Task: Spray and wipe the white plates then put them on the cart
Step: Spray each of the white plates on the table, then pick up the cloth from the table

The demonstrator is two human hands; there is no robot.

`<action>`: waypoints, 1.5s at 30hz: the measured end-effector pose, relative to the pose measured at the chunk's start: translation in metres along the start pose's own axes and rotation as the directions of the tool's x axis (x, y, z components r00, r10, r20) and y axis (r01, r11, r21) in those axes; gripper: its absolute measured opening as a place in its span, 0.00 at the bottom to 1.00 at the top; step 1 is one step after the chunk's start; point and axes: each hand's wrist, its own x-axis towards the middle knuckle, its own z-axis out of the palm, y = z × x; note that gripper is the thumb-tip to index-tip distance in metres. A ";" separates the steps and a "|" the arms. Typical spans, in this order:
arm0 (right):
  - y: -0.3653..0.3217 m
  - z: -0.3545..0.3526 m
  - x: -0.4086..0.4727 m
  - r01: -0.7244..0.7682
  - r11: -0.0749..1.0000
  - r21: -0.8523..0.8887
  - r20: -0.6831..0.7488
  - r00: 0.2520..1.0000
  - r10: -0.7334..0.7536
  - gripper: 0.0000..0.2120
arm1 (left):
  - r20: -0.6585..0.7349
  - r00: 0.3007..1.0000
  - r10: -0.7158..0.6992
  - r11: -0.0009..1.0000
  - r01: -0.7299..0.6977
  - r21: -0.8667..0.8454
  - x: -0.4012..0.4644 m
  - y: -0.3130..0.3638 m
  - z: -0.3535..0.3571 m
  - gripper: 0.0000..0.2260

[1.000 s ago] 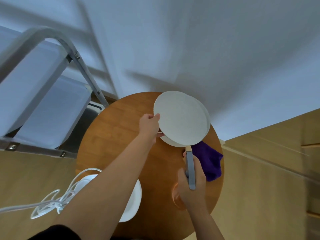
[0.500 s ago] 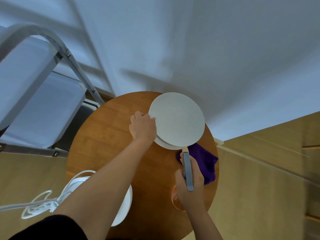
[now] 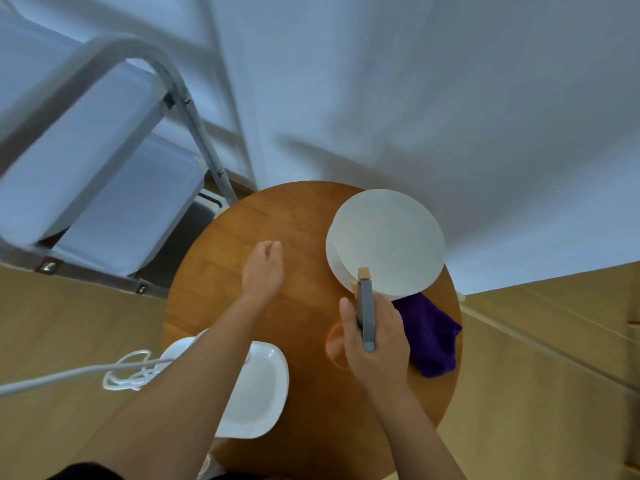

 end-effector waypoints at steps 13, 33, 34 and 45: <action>-0.042 0.116 0.050 -0.027 0.984 0.174 0.286 0.958 -0.024 0.12 | -0.155 0.980 -0.127 0.957 0.080 -0.280 0.029 -0.044 -0.121 0.11; -0.061 0.186 0.045 -0.163 0.983 0.087 0.358 0.926 0.122 0.14 | 0.146 0.850 -0.506 0.761 0.519 -0.388 0.030 -0.163 -0.178 0.05; -0.060 0.183 0.041 -0.198 0.977 0.085 0.373 0.915 0.153 0.16 | 0.154 0.848 -0.507 0.753 0.523 -0.399 0.029 -0.164 -0.179 0.05; 0.042 0.049 -0.035 -0.444 0.864 -0.236 0.011 0.888 0.459 0.05 | 0.195 0.922 -0.336 0.808 0.388 -0.443 0.018 -0.101 -0.161 0.05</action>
